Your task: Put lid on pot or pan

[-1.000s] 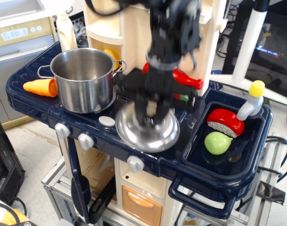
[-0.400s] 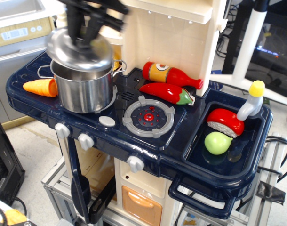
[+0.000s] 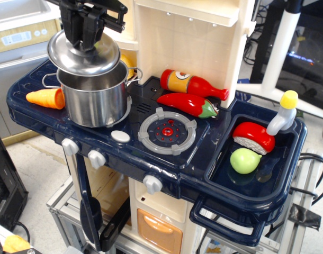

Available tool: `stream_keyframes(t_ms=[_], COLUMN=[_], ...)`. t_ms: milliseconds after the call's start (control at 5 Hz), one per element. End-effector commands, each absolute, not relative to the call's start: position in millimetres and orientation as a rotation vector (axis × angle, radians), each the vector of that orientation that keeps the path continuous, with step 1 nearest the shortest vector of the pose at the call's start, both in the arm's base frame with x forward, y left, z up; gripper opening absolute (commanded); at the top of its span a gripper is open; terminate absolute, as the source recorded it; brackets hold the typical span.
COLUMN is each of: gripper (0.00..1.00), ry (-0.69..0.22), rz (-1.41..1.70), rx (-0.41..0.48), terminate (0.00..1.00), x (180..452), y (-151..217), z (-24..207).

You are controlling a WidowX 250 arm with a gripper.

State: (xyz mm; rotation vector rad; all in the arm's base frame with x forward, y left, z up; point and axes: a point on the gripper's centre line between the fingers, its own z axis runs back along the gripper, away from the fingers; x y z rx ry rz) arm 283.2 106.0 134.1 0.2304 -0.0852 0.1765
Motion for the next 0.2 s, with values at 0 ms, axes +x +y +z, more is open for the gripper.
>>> stream_keyframes(t_ms=[0], gripper=[0.00], ry=[-0.117], rz=[0.148], rx=[0.189], terminate=[1.00], x=[292.8], y=[99.1], z=[123.0])
